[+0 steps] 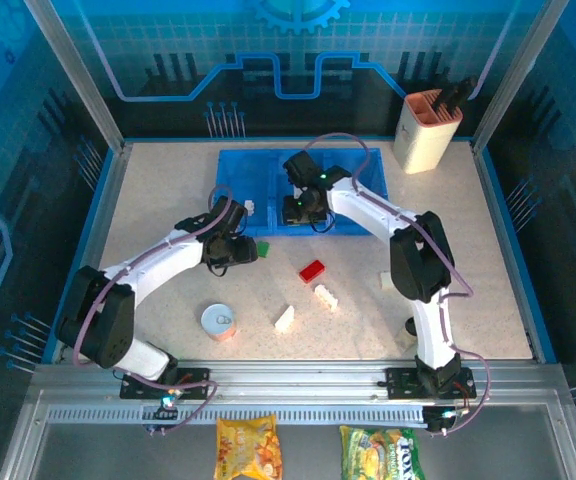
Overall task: Sort the legos into containers by color
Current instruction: Place the lego in the container.
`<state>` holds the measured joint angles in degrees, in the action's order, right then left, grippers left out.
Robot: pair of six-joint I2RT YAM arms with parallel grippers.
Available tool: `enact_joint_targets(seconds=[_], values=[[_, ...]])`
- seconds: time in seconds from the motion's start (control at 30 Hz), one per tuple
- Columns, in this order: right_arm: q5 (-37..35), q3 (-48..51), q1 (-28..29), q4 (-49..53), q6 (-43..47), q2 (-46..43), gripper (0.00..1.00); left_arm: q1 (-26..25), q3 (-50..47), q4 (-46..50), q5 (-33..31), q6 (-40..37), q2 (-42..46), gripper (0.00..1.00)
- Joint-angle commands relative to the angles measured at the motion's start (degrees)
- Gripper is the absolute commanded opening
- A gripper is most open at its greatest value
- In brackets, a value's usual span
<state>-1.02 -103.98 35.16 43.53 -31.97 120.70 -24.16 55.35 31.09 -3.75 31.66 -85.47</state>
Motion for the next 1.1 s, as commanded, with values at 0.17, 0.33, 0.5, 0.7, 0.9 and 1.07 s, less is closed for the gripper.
enact_joint_targets(seconds=[0.17,0.33,0.5,0.7,0.9,1.07], values=[[3.5,-7.1,-1.7,-2.8,2.8,6.9,0.27,0.1,-1.5,-0.9,1.4,1.4,1.7,0.56],[3.7,-8.5,-2.9,-5.6,2.0,9.1,0.29,0.1,-1.5,-0.9,1.7,1.4,1.2,0.56],[4.7,-10.2,-3.7,-6.9,1.7,11.7,0.30,0.1,-1.1,-0.4,1.7,1.4,1.4,0.55],[4.9,-11.6,-4.2,-7.3,1.6,14.4,0.34,0.1,-0.9,0.3,1.5,1.2,1.7,0.56],[4.5,-10.9,-4.3,-7.3,1.7,13.8,0.39,0.1,-0.7,0.3,1.9,1.2,1.6,0.56],[4.1,-9.9,-4.3,-6.9,2.0,12.9,0.43,0.0,-0.2,0.5,2.1,1.2,1.3,0.56]])
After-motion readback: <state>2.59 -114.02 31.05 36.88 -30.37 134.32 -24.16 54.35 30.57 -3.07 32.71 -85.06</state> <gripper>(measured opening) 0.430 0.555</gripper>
